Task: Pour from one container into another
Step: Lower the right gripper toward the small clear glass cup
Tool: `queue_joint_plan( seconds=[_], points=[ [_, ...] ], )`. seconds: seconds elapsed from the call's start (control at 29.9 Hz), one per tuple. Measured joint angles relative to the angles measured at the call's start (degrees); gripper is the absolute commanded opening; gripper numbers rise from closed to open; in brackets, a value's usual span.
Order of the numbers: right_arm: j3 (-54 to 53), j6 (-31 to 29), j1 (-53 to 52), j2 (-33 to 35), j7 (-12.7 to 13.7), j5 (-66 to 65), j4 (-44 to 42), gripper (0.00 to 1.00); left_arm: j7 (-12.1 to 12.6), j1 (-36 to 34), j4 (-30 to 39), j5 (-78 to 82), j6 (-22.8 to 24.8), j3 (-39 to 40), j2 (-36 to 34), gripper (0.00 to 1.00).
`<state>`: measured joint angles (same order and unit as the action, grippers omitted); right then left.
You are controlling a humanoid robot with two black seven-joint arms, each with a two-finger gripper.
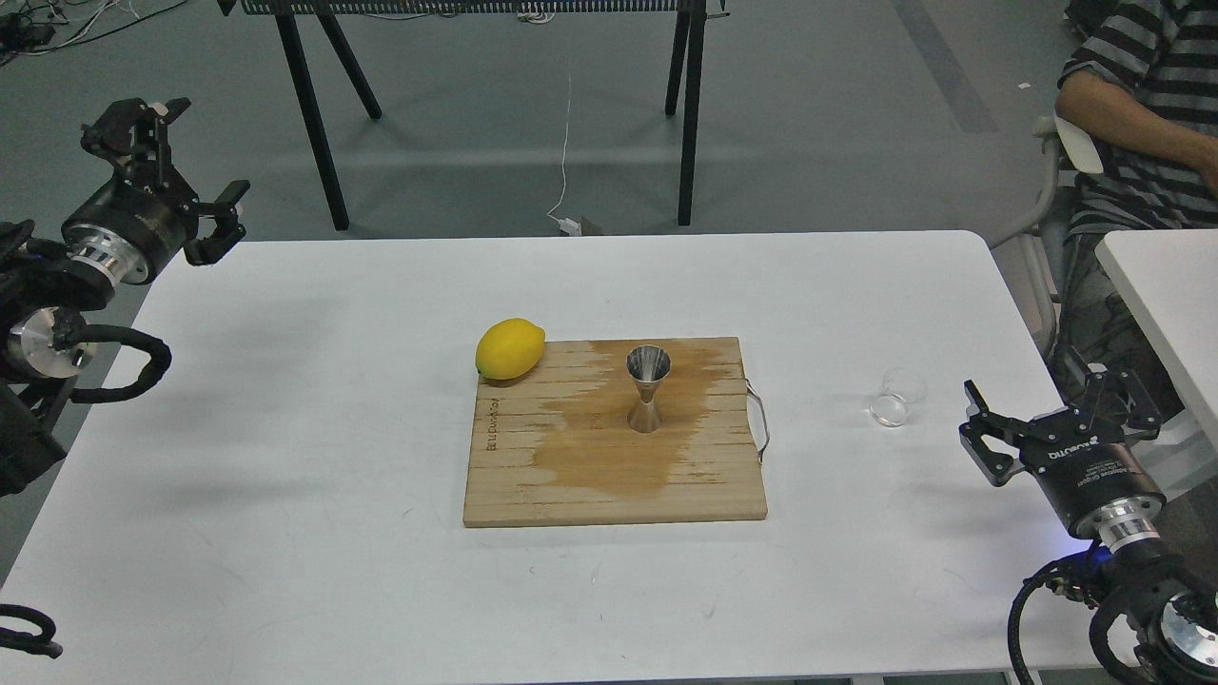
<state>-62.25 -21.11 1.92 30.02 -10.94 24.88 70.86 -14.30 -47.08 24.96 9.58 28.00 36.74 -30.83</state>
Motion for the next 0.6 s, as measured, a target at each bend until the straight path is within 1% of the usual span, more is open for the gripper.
queue_joint_plan(
  seconds=[0.33,0.43,0.6],
  points=[
    [-3.8,14.1,-1.5,-9.1,0.2,0.0,-2.7,0.99,0.1,0.0,0.1,0.0,0.0,0.1,-0.5,0.99],
    [-4.8,15.9,-2.6,-10.8,0.2,-0.1,-3.1,0.99,0.1,0.0,0.1,0.0,0.0,0.1,-0.5,0.99],
    [-5.4,16.3,-4.4,-12.9,0.5,-0.1,-5.9,0.99,0.1,0.0,0.2,0.0,0.0,0.1,-0.6,0.99]
  ],
)
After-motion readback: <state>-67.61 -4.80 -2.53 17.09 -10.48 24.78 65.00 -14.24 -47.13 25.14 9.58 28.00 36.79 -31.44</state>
